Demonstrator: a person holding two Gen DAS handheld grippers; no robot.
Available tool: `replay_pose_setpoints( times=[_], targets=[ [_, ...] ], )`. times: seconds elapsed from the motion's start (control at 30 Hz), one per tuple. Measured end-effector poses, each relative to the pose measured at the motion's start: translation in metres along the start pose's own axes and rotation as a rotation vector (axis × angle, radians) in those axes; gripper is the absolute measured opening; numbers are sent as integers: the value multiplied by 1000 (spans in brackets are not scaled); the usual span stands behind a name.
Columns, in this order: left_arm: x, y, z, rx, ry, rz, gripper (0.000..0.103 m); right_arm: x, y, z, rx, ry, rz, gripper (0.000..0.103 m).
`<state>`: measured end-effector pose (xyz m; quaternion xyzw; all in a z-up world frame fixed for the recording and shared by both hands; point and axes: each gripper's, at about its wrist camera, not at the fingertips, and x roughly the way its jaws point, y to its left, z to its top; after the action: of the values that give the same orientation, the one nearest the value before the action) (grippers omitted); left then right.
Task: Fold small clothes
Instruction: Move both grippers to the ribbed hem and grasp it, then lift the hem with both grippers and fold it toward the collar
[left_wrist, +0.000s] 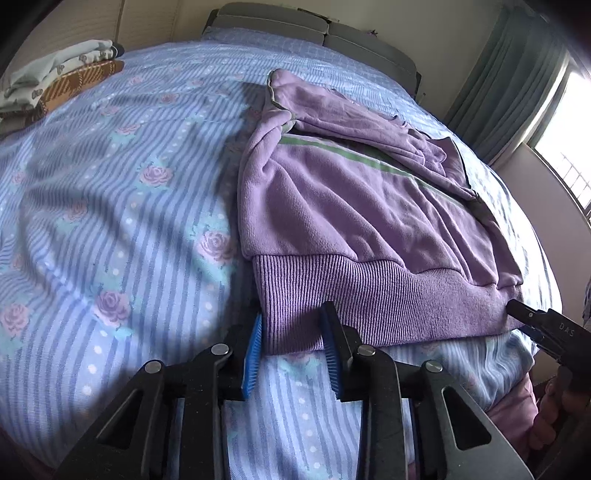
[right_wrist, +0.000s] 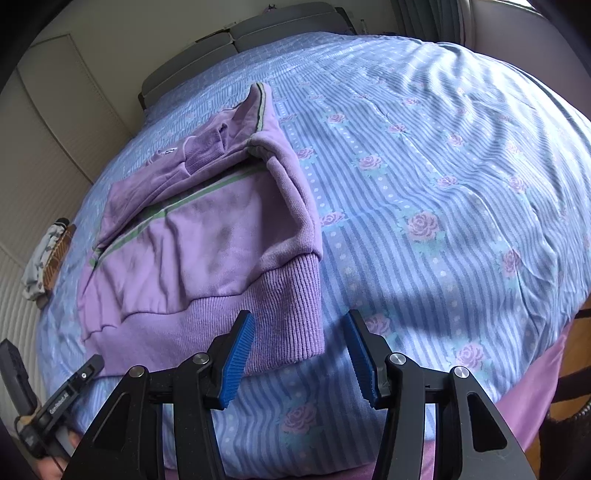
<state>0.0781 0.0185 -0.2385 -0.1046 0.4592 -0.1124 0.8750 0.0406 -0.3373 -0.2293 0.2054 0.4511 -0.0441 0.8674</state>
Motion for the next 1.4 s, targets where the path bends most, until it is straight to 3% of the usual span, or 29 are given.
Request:
replay_pose_setpoints(
  times=[0.13, 0.33, 0.43, 0.97, 1.13, 1.4],
  targets=[
    [0, 0, 0, 5, 7, -3, 11, 3, -1, 0, 7, 13, 19, 44],
    [-5, -2, 0, 17, -10, -1, 8, 3, -2, -1, 15, 23, 81, 18],
    [-8, -1, 0, 21, -16, 0, 8, 0, 0, -1, 11, 17, 93, 14],
    [-49, -4, -2, 25, -49, -22, 7, -48, 0, -14, 24, -75, 157, 11],
    [-66, -4, 19, 16, -115, -33, 7, -68, 6, -4, 25, -166, 198, 11],
    [-89, -8, 77, -30, -244, -70, 7, -93, 24, 41, 11, -302, 236, 10]
  ],
)
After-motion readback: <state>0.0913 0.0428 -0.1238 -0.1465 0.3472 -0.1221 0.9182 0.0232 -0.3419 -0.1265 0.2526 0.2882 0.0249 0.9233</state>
